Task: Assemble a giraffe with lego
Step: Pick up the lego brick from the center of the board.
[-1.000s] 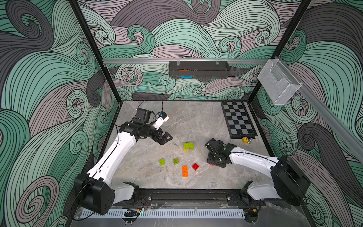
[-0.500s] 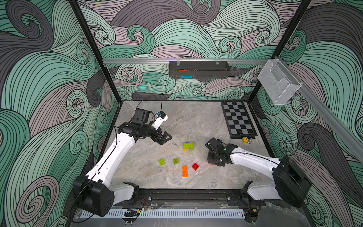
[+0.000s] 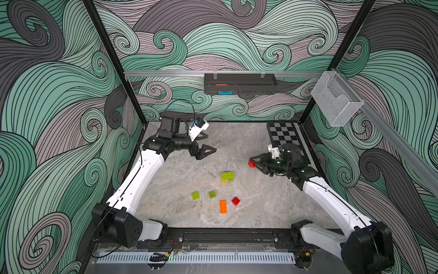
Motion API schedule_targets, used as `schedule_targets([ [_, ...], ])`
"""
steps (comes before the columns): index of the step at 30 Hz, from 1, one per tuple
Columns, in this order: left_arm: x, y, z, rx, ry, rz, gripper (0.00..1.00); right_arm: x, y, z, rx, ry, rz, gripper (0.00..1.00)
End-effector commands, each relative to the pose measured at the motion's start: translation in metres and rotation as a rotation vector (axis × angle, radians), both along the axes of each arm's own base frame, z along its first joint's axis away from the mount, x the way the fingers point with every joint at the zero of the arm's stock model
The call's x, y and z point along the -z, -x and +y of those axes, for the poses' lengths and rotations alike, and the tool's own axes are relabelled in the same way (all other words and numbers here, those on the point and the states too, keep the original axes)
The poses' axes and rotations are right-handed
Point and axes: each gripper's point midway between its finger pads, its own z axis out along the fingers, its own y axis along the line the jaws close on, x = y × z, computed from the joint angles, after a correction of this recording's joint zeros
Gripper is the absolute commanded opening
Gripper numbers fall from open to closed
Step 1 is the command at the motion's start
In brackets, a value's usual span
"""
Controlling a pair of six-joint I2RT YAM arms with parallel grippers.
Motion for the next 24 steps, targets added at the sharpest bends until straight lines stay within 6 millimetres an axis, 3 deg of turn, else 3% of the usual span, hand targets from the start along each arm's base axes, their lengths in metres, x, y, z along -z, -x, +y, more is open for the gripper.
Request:
schedule_targets([
  [1, -0.039, 0.013, -0.030, 0.214, 0.164, -0.071, 0.99, -0.080, -0.001, 0.031, -0.159, -0.338, -0.113, 0.17],
  [5, -0.038, 0.015, -0.049, 0.290, 0.184, -0.080, 0.99, -0.119, -0.009, 0.038, -0.184, -0.505, -0.166, 0.16],
  [10, -0.035, 0.023, -0.066, 0.359, 0.185, -0.103, 0.99, -0.142, -0.008, 0.047, -0.231, -0.645, -0.194, 0.13],
  [24, -0.038, 0.028, -0.081, 0.419, 0.188, -0.122, 0.96, -0.144, 0.003, 0.085, -0.343, -0.737, -0.159, 0.07],
])
